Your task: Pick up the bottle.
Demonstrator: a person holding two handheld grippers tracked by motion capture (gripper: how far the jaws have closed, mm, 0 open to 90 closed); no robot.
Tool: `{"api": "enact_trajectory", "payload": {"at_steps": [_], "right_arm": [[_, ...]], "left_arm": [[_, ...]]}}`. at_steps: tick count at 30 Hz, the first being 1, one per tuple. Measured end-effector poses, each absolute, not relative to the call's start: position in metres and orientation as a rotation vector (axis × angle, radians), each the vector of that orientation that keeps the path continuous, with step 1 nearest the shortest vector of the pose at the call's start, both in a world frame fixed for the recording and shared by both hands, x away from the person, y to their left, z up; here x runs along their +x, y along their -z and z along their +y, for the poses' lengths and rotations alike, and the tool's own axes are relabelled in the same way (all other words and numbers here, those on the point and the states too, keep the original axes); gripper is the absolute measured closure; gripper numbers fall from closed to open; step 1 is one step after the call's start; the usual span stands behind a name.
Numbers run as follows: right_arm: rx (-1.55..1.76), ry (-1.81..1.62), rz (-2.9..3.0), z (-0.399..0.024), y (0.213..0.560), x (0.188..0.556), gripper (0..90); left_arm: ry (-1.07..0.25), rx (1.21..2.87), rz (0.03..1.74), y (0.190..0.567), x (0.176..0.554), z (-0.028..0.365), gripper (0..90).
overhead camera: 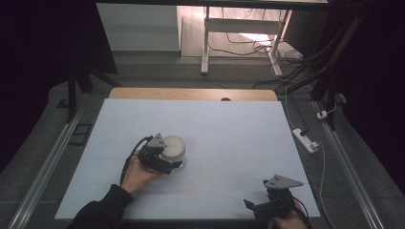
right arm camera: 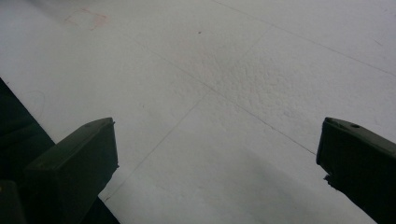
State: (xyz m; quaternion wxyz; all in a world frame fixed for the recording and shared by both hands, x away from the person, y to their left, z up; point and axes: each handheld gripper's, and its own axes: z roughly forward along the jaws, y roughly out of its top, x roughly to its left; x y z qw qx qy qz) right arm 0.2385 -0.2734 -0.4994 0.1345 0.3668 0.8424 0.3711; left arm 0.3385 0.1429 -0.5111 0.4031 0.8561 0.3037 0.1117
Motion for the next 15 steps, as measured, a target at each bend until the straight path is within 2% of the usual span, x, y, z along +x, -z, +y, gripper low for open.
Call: {"api": "enact_trajectory", "payload": {"at_steps": [15], "right_arm": [[1.059, -1.074, 2.442, -0.2734, 0.4992, 0.2384, 0.0]], "left_arm": [[-0.296, 2.163, 0.772, 0.5110, 0.3374, 0.1422, 7.5]]}}
